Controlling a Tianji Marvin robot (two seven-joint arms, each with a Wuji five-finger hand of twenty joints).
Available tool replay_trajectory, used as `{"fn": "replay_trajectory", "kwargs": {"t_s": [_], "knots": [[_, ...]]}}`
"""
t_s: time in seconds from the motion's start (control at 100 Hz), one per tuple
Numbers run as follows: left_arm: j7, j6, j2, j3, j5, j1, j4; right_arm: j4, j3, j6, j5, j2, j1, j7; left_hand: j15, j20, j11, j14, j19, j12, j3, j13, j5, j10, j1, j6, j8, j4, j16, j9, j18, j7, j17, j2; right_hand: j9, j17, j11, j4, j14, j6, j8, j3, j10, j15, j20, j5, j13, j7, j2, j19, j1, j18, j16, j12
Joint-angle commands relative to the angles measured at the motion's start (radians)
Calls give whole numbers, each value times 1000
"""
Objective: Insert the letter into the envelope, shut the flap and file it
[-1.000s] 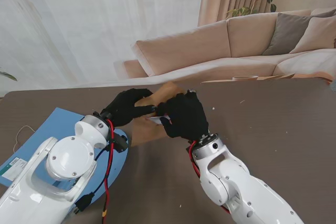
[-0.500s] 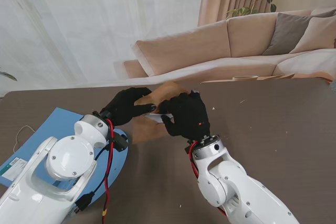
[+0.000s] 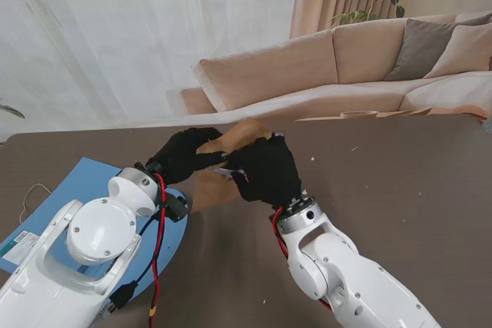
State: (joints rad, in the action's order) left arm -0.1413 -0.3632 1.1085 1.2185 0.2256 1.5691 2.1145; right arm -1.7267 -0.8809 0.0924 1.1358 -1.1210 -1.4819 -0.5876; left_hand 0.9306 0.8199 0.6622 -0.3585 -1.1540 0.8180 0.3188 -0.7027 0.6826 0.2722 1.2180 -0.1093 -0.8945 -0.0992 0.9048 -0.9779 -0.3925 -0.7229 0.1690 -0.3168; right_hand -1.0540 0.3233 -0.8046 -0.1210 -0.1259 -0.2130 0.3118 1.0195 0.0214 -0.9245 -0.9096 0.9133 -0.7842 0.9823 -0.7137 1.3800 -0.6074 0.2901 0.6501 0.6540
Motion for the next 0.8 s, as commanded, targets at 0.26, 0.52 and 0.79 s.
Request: {"fn": "replay_trajectory", "kwargs": {"t_s": [0.26,0.52,0.79], "knots": [[-3,3,10,1,14,8,13,-40,-31,29,-45,-23,-72,-37,-5,6,0,-2,10,9,32,15,9,-20,73,61,-51,31,14,8,0,-94,-11,99,49,-16,26,-28,8,17,-115,-6,-9,12,-3,-112,21,-101,-43,13,44,-6,0,-32],[-5,-10,10,-2,23,8,18,-41,-25,4,-66,-32,-81,-86,-5,6,0,-3,11,8,33,17,10,-21,73,61,-51,31,14,9,0,-95,-11,100,31,-10,7,-29,6,-53,-167,9,-5,-2,-8,-114,13,-100,-41,18,19,-2,6,-25],[-7,-15,10,-10,19,-1,17,-20,1,-22,-63,-27,-53,-53,-5,5,1,-3,14,8,33,15,9,-21,73,62,-51,31,14,8,-2,-95,-13,100,17,-16,3,-28,3,-135,-224,-6,-4,-6,-9,-67,13,-56,-8,13,0,1,9,-6]]}}
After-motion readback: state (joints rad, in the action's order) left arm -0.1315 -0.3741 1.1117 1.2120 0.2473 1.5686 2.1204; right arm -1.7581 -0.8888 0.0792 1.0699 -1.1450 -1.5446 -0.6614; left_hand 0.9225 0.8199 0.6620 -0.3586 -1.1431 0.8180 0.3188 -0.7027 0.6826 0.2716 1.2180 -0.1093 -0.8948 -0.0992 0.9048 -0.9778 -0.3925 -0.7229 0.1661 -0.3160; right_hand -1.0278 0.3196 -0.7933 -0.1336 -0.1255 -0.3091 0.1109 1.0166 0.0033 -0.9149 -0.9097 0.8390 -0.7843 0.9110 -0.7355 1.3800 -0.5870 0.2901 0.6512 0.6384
